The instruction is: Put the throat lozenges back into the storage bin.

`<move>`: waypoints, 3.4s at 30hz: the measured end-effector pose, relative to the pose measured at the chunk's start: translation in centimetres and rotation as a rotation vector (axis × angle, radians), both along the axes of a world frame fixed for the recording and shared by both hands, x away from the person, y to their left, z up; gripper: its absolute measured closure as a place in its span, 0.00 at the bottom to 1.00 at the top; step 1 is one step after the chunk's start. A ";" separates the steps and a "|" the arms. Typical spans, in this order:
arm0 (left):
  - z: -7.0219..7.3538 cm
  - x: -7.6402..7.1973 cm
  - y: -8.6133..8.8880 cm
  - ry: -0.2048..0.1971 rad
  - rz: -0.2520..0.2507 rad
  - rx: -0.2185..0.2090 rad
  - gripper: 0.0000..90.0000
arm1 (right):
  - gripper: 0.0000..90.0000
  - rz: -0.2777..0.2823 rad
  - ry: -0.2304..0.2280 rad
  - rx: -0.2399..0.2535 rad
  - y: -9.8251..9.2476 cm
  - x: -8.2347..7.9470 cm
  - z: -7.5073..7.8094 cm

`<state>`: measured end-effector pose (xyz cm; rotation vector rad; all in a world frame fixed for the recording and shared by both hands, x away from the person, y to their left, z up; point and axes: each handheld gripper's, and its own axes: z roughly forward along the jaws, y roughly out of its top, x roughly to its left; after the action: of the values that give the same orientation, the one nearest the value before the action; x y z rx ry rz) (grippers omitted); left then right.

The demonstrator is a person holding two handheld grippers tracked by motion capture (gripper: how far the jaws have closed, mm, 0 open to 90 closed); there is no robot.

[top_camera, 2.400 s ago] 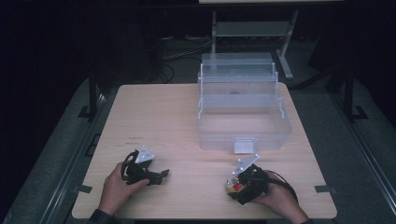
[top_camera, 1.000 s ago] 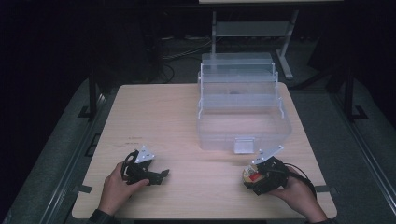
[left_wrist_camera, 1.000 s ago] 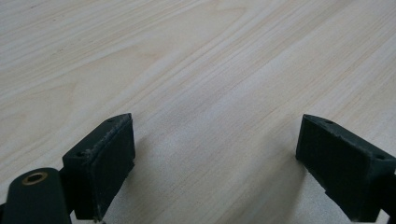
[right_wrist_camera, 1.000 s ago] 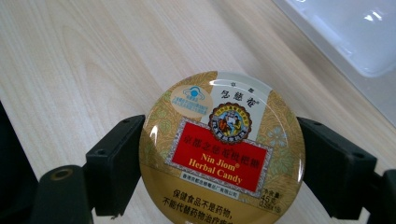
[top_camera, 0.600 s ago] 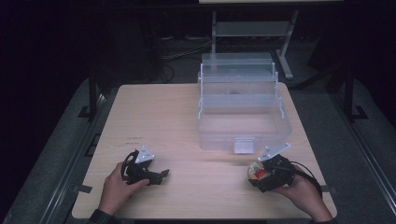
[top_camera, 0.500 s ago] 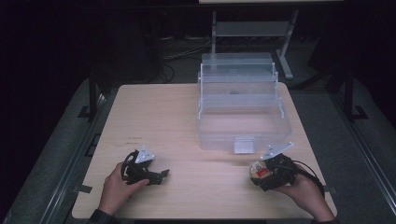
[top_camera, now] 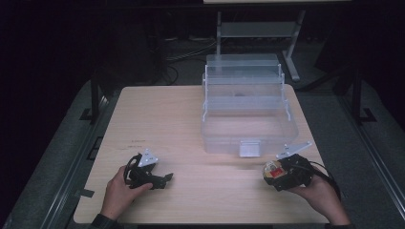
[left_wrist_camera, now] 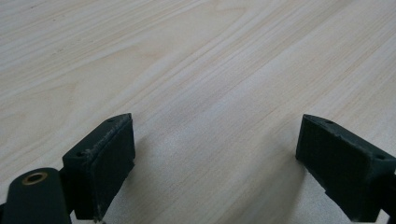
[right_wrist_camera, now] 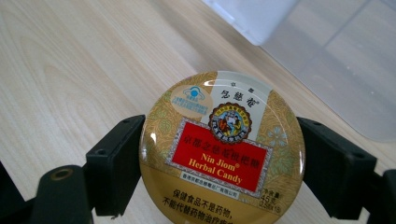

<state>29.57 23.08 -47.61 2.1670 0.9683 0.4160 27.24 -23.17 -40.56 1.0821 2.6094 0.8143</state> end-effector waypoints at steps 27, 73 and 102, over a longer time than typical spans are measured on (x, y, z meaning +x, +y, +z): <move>0.0 0.0 0.0 0.001 -0.001 0.003 0.12 | 0.22 -0.101 -0.018 0.011 -3.6 0.6 1.4; 0.0 0.0 0.0 0.003 0.000 0.001 0.12 | 0.22 -0.183 -0.076 0.002 -6.6 3.7 6.7; 0.0 0.0 0.0 0.002 -0.003 0.006 0.12 | 0.22 -0.202 -0.085 -0.016 -5.6 7.8 8.6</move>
<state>29.58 23.11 -47.57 2.1744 0.9656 0.4158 35.06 -28.81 -31.96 1.2535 2.3855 0.7738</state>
